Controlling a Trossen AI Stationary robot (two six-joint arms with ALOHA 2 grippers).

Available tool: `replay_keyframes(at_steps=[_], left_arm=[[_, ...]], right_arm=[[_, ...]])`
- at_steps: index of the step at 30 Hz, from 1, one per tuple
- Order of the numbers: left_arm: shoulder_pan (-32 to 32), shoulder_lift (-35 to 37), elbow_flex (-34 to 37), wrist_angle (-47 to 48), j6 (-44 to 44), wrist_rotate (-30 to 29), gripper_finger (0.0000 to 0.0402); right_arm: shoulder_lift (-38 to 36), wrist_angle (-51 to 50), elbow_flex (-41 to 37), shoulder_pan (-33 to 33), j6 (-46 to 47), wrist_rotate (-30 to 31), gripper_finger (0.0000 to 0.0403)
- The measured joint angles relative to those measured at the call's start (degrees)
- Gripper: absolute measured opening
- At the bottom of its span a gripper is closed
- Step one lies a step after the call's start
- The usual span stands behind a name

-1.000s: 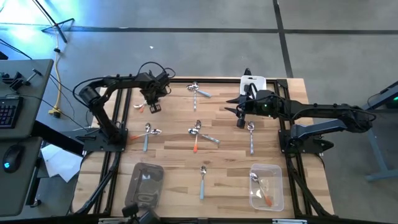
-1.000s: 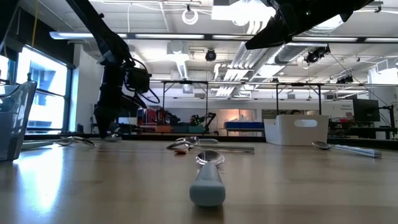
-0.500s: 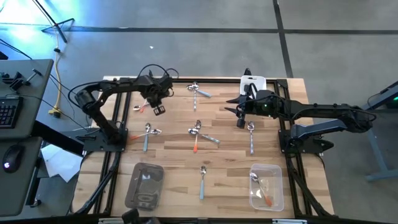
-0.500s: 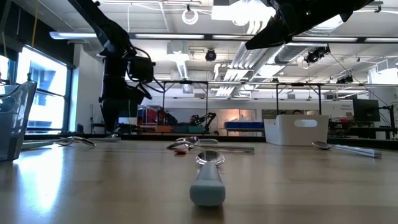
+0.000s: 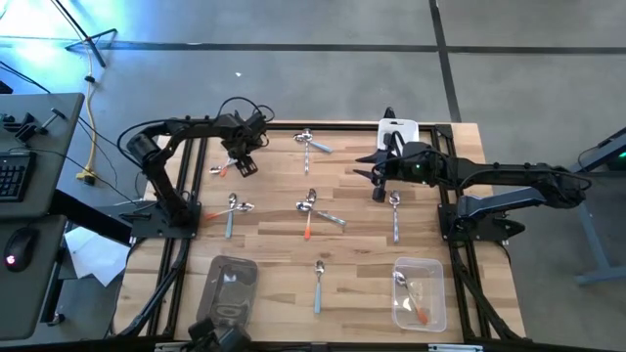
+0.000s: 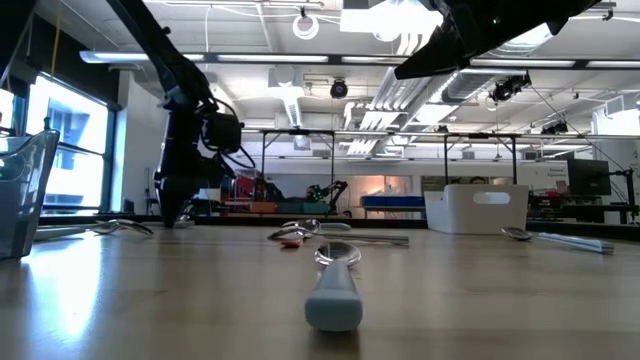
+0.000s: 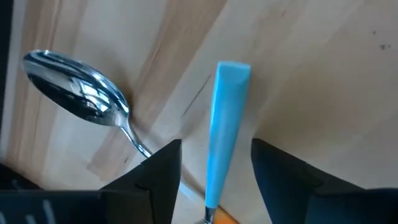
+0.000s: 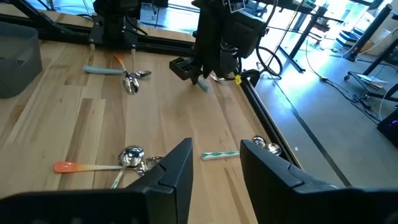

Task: Sort silverware by color (type)
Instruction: Put the light blue spoon into the black bin

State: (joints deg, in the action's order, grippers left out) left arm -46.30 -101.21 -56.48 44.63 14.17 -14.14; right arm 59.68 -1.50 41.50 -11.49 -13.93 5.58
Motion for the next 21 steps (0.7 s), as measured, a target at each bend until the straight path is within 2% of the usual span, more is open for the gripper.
replay_keyframes(at_steps=[8,15,21], left_arm=[[-0.2,-0.4,0.0,-0.2,1.0,1.0,0.0122],[0.0,-0.5,0.0,0.1,4.0,0.3,0.0025],[0.8,0.9,0.3,0.6,4.9,-3.2,0.0017]], right_arm=[[0.0,0.0,0.0,0.0,0.0,0.0,0.0119],[0.0,0.0,0.0,0.0,0.0,0.0,0.0119],[0.0,0.0,0.0,0.0,0.0,0.0,0.0119]])
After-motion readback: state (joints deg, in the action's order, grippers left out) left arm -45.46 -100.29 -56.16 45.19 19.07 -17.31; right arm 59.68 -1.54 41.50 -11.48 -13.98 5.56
